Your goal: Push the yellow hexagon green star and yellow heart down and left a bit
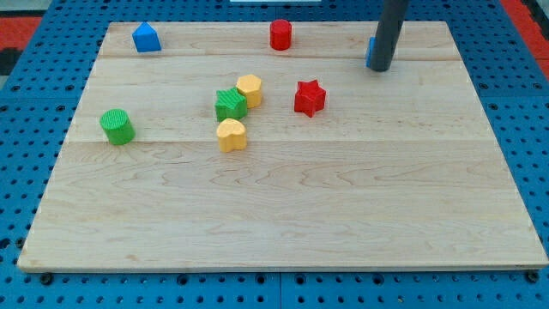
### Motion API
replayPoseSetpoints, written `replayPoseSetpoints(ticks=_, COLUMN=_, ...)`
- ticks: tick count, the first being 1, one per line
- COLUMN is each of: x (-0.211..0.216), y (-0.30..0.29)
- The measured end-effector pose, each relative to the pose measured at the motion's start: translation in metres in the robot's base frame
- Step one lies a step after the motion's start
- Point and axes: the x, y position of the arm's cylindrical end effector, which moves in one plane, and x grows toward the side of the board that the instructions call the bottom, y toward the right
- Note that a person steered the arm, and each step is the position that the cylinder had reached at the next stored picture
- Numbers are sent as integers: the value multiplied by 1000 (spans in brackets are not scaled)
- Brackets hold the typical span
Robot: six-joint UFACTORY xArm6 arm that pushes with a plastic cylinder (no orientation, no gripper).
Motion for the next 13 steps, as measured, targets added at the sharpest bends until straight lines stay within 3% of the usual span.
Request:
replayPoseSetpoints(ticks=1, x=-40, y=8)
replayPoseSetpoints(ticks=2, x=-38, y=25)
replayPoseSetpoints(ticks=3, x=3, y=-21)
replayPoseSetpoints(ticks=6, x=5, y=-22)
replayPoseSetpoints(ticks=7, x=26, y=-25)
replayPoseSetpoints(ticks=10, x=26, y=-182)
replayPoseSetpoints(ticks=13, x=26, y=-189)
